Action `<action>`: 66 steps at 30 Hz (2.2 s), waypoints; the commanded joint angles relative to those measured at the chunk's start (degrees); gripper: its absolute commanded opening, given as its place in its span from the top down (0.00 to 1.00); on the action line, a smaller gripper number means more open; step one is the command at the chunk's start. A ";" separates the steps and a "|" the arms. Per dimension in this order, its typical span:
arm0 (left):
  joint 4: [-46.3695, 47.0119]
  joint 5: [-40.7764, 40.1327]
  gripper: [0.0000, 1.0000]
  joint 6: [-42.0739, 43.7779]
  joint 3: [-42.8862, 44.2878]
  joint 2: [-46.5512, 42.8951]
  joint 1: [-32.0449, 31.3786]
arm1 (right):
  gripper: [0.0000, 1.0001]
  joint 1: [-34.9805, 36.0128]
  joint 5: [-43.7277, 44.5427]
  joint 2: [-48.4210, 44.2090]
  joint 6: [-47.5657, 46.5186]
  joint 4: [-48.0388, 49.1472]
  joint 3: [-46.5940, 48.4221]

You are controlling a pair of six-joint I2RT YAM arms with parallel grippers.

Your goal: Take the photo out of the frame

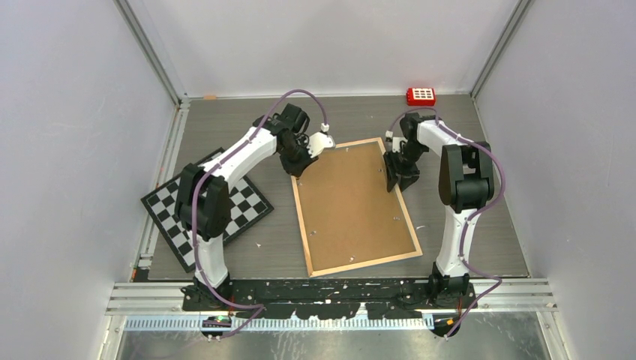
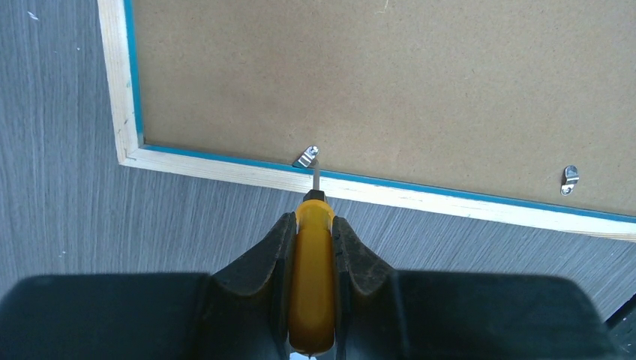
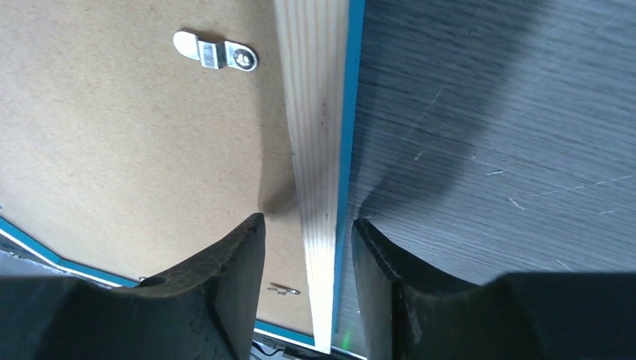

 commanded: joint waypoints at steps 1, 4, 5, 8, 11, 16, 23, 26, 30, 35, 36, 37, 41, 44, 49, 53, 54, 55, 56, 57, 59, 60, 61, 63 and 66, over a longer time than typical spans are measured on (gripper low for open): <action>-0.84 0.13 1.00 1.10 0.12 0.24 -0.08 | 0.51 -0.04 2.53 -1.28 1.21 1.34 -1.06; -0.27 -0.50 1.00 1.11 -0.18 0.62 -0.08 | 0.55 -0.04 4.07 -1.32 0.75 1.76 -1.79; -0.05 -0.85 1.00 1.29 -0.34 0.70 -0.04 | 0.57 -0.05 4.56 -1.33 0.51 1.74 -1.97; 0.77 -1.82 1.00 2.43 -0.77 0.80 -0.06 | 0.65 -0.04 5.36 -1.13 -0.12 1.76 -2.38; 1.67 -3.00 1.00 3.57 -0.84 1.02 -0.08 | 0.74 0.01 5.93 -1.05 -0.73 1.72 -2.78; 3.20 -3.25 1.00 5.74 -0.68 1.23 -0.26 | 0.88 0.51 6.33 -1.24 -1.65 1.93 -3.76; 6.05 -3.02 1.00 5.42 -0.58 1.83 -0.76 | 0.98 1.39 6.78 -1.52 -2.01 2.24 -4.72; 8.45 -3.18 1.00 5.76 -1.45 0.97 -0.94 | 1.00 1.69 6.91 -1.78 -2.50 2.25 -4.91; 12.92 -3.66 1.00 7.02 -3.35 -0.40 -1.20 | 0.99 2.31 7.06 -1.82 -3.11 2.26 -5.05; 19.00 -5.30 1.00 9.98 -6.70 -2.42 -2.00 | 1.00 2.98 7.46 -1.95 -3.69 2.39 -5.38; 20.06 -5.45 1.00 10.36 -7.12 -2.63 -2.09 | 1.00 3.11 7.54 -1.91 -3.91 2.40 -5.46; 20.87 -5.53 1.00 10.77 -7.56 -2.89 -2.16 | 0.99 3.20 7.60 -1.94 -4.01 2.37 -5.47; 23.77 -6.14 1.00 11.93 -8.30 -3.36 -2.19 | 1.00 3.33 7.59 -1.94 -4.35 2.37 -5.66; 25.55 -6.73 1.00 11.66 -8.44 -3.46 -2.14 | 0.99 3.31 7.46 -1.76 -4.41 2.29 -5.64; 23.42 -5.57 1.00 8.66 -6.59 -3.69 -1.71 | 0.99 3.42 7.63 -1.62 -4.34 1.92 -5.18; 17.17 -5.74 1.00 -3.30 -3.08 -4.63 -1.04 | 0.99 3.41 7.74 -1.58 -3.07 1.56 -4.57; 15.58 -6.23 1.00 -6.91 -2.39 -5.03 -1.05 | 1.00 3.34 7.74 -1.53 -2.37 1.54 -4.34; 14.60 -7.13 1.00 -10.51 -2.01 -5.74 -1.05 | 1.00 3.29 7.67 -1.47 -1.65 1.40 -4.15; 13.73 -8.13 1.00 -14.19 -2.05 -6.27 -1.05 | 0.99 3.33 7.54 -1.32 -0.86 1.38 -3.91; 12.94 -9.32 1.00 -17.51 -2.06 -6.79 -1.05 | 0.99 3.34 7.35 -1.19 -0.12 1.29 -3.70; 10.91 -11.49 1.00 -24.32 -1.84 -7.28 -0.98 | 0.99 3.24 6.17 -0.92 1.11 1.10 -3.30; 10.49 -12.73 1.00 -27.57 -2.15 -7.48 -0.92 | 0.99 3.23 5.80 -0.90 1.77 1.10 -3.16; 9.59 -13.15 1.00 -30.35 -2.27 -7.49 -0.89 | 1.00 3.25 5.36 -0.82 2.30 1.14 -3.18; 8.89 -15.55 1.00 -35.62 -2.64 -7.50 -0.87 | 0.99 3.25 4.69 -0.72 3.05 1.17 -3.18; 9.43 -19.14 1.00 -42.15 -3.54 -7.41 -0.72 | 0.99 3.16 4.21 -0.76 3.57 1.36 -3.34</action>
